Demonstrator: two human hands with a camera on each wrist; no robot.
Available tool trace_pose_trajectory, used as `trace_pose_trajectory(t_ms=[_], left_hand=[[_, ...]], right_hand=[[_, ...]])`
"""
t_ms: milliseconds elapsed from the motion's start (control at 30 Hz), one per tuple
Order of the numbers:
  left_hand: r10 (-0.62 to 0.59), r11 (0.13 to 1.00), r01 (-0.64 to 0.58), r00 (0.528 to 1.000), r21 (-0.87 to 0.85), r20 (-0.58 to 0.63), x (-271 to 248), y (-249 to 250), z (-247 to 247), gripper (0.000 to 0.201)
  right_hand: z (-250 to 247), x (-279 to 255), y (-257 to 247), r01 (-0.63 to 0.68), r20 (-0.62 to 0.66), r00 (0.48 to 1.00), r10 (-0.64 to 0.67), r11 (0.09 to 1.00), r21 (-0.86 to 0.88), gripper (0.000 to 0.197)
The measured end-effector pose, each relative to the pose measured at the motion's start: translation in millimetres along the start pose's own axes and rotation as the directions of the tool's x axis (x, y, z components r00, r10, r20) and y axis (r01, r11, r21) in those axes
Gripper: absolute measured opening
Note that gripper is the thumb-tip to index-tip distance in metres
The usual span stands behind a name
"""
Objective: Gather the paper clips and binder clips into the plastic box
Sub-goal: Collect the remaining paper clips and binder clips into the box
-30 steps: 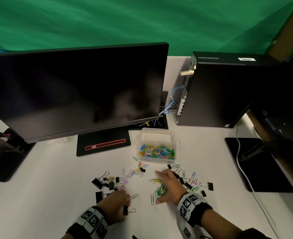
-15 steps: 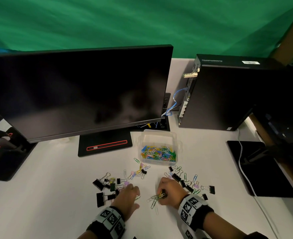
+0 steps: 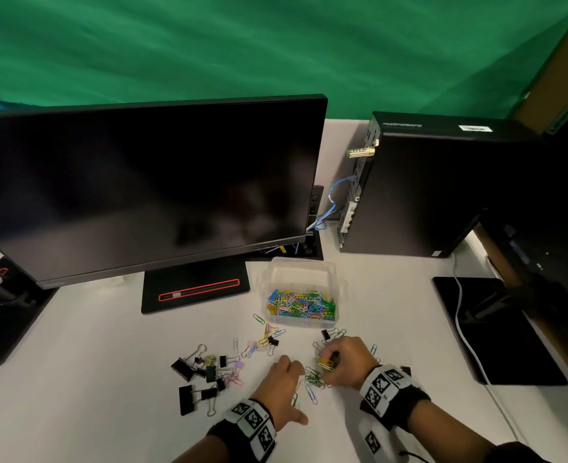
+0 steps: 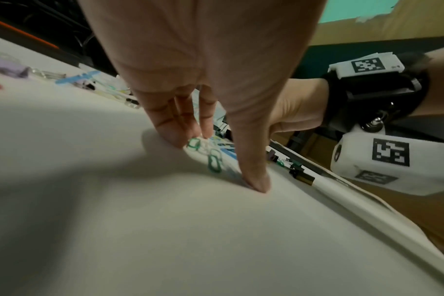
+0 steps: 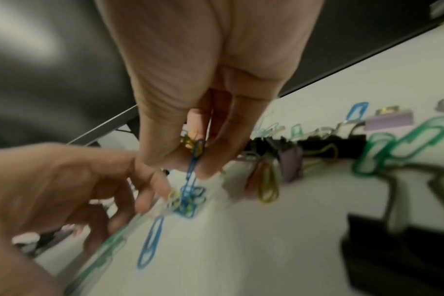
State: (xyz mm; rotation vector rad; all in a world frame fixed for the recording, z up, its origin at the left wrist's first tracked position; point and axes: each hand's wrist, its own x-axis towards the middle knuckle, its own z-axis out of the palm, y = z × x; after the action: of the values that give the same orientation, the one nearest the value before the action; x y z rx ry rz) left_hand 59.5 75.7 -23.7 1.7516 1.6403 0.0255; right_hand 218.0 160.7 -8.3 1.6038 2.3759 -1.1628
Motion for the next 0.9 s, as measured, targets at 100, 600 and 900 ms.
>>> trace_pose_trajectory(t_ms=[100, 600, 900], left_hand=[[-0.026, 0.993, 0.022, 0.999, -0.115, -0.031, 3, -5, -3, 0.05], [-0.046, 0.99, 0.041, 0.998, 0.139, 0.038, 10, 8, -6, 0.027], [-0.024, 0.974, 0.013, 0.999, 0.225, 0.043, 10, 2, -1, 0.03]], right_hand=[[-16, 2, -1, -0.022, -0.018, 1.0, 0.024, 0.997, 0.069, 0.02], [-65, 60, -42, 0.022, -0.235, 0.972, -0.004, 0.997, 0.076, 0.02], [-9, 16, -16, 0.18, 0.12, 0.98, -0.159, 0.965, -0.19, 0.048]])
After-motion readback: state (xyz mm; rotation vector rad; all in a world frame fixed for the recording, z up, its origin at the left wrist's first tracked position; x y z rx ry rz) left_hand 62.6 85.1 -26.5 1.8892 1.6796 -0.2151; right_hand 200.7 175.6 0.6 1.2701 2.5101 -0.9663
